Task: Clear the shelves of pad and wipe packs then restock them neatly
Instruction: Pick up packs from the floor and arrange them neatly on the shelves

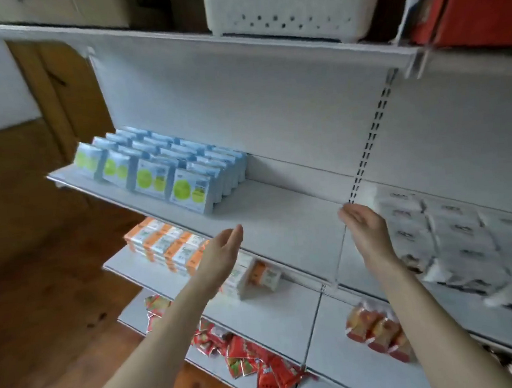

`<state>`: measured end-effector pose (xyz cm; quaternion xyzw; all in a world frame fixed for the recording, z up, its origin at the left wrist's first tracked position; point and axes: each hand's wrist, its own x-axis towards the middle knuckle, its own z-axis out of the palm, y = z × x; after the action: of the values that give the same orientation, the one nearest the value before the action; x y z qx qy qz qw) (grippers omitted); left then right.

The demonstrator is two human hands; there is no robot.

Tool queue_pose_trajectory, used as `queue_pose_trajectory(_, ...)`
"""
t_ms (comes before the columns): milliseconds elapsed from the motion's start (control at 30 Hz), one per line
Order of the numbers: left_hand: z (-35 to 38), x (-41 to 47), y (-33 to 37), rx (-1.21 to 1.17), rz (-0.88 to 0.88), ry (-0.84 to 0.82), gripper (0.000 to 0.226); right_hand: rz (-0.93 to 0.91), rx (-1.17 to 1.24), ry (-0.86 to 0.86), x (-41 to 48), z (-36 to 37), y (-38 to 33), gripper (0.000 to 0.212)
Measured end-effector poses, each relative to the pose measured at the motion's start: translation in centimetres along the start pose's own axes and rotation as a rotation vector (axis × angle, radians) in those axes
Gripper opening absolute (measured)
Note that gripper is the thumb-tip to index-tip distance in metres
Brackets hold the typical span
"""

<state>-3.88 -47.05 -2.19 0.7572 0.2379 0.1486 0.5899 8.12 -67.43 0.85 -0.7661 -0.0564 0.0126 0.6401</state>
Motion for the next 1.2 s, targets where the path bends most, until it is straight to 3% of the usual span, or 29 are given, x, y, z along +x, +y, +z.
queue_pose_trajectory(233,-14.7,1.0,-3.7,0.062,-0.066,0.130,0.033,-0.030,0.042,-0.126,-3.8,16.1,-1.4,0.028)
queue_pose_trajectory(467,-21.8,6.2,-6.1,0.071,-0.052,0.143,0.043,-0.022,0.011,-0.117,-1.7,24.2,-1.4,0.031)
queue_pose_trajectory(667,-25.7,14.3,-7.1,0.156,-0.002,0.113,0.029,-0.070,0.032,0.015,3.9,29.6,-0.8,0.029)
queue_pose_trajectory(833,-29.0,20.7,-6.4,0.206,0.042,0.105,0.023,-0.067,0.090,0.246,8.0,32.3,-0.6,0.030)
queue_pose_trajectory(1000,-33.1,26.9,-6.3,0.207,0.151,0.133,0.026,0.028,0.203,0.383,11.0,33.3,-0.5,0.006)
queue_pose_trajectory(1200,-37.7,35.7,-6.6,0.223,0.259,0.117,0.035,0.179,0.213,0.503,12.4,34.4,0.0,0.016)
